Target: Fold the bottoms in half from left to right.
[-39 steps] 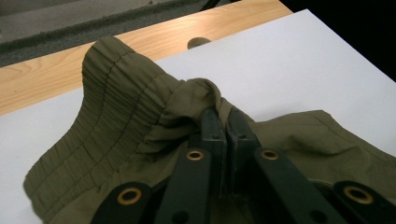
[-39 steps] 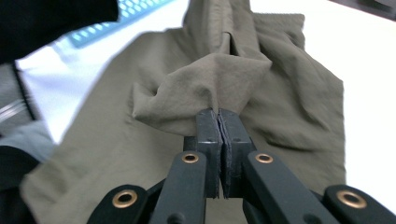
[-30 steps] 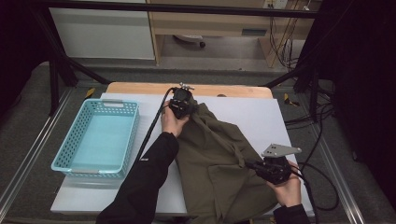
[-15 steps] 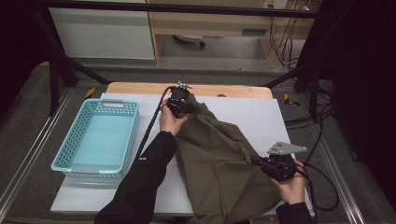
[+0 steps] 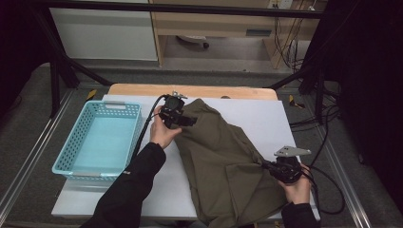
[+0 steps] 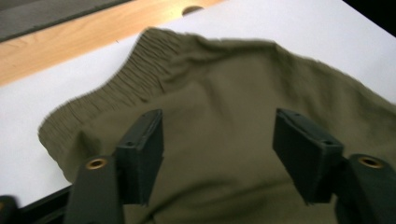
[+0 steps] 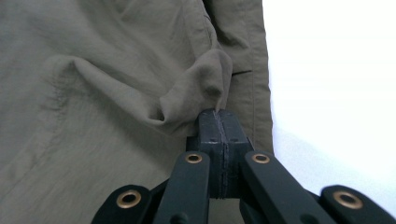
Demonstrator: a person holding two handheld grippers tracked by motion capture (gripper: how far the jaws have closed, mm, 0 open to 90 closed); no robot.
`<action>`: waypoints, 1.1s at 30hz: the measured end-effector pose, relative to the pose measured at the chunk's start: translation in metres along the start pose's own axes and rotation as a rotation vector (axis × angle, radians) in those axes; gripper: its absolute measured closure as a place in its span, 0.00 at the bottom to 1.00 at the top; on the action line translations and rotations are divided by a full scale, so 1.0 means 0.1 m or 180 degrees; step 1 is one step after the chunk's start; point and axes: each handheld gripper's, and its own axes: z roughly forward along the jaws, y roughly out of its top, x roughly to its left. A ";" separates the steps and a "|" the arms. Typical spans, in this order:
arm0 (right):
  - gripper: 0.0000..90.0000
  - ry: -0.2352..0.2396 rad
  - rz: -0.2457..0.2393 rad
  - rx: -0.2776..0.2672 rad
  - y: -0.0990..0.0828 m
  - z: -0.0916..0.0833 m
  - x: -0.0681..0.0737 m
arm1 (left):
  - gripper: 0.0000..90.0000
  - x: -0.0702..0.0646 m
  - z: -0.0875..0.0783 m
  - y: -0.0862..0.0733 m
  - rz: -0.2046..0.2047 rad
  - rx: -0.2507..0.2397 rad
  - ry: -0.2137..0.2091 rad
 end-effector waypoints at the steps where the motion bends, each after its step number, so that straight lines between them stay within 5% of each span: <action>1: 1.00 -0.0009 -0.0003 -0.0010 -0.01 0.02 -0.01 | 0.33 -0.02 -0.02 -0.04 0.0021 0.0013 -0.0011; 14: 0.99 -0.0075 0.0111 0.0031 -0.14 0.22 -0.06 | 0.16 -0.18 -0.29 -0.55 0.0177 0.0074 -0.0198; 18: 0.85 -0.0090 0.0069 -0.0051 -0.14 0.07 -0.06 | 0.13 -0.20 -0.35 -0.71 0.0184 0.0090 -0.0239; 25: 0.40 0.0155 -0.0038 -0.0442 0.00 -0.14 0.09 | 0.09 -0.21 -0.45 -0.93 0.0225 0.0101 -0.0312; 29: 0.29 0.0359 0.0013 -0.0498 0.11 -0.09 0.21 | 0.07 -0.23 -0.52 -1.04 0.0249 0.0084 -0.0370; 33: 0.26 0.0429 -0.0037 -0.0361 0.16 0.06 0.33 | 0.06 -0.22 -0.57 -1.15 0.0222 0.0061 -0.0386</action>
